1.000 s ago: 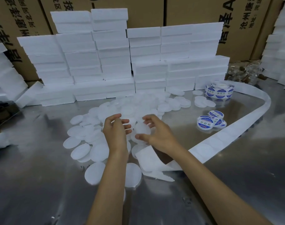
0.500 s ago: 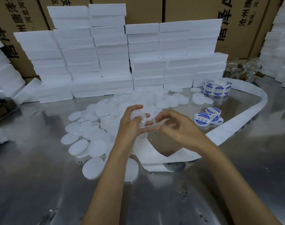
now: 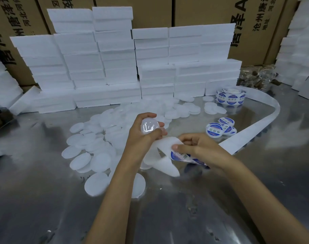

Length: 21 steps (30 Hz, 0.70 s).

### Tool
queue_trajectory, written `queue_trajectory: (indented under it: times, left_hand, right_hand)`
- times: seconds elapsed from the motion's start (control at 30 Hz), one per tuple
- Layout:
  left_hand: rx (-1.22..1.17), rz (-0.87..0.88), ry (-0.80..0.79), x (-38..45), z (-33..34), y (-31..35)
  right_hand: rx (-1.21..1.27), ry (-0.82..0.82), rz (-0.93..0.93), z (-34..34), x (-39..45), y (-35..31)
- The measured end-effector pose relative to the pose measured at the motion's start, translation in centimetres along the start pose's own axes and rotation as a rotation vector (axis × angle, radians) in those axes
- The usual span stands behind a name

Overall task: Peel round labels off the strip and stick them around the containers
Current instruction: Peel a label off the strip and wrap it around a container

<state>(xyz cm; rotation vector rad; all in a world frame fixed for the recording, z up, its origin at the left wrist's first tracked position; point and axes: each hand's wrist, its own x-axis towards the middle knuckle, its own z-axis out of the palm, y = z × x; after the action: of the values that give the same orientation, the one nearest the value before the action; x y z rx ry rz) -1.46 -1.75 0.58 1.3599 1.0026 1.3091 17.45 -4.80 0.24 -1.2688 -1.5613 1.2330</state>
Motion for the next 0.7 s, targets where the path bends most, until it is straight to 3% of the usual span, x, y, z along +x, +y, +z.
queue_trajectory:
  times: [0.23, 0.37, 0.5, 0.7]
  left_hand:
    - [0.102, -0.004, 0.044, 0.3, 0.6, -0.6]
    - [0.090, -0.015, 0.100, 0.4, 0.7, -1.1]
    - [0.102, -0.046, 0.098, 0.5, 0.7, -0.9]
    - [0.158, -0.018, 0.055, 0.2, 0.8, -0.9]
  right_hand:
    - [0.388, 0.020, -0.061, -0.3, 1.3, -0.2]
    - [0.261, -0.077, -0.132, -0.3, 1.0, 0.6]
    - [0.095, 0.043, -0.186, 0.1, 0.7, 0.5]
    - [0.048, 0.166, -0.239, 0.8, 0.3, 0.1]
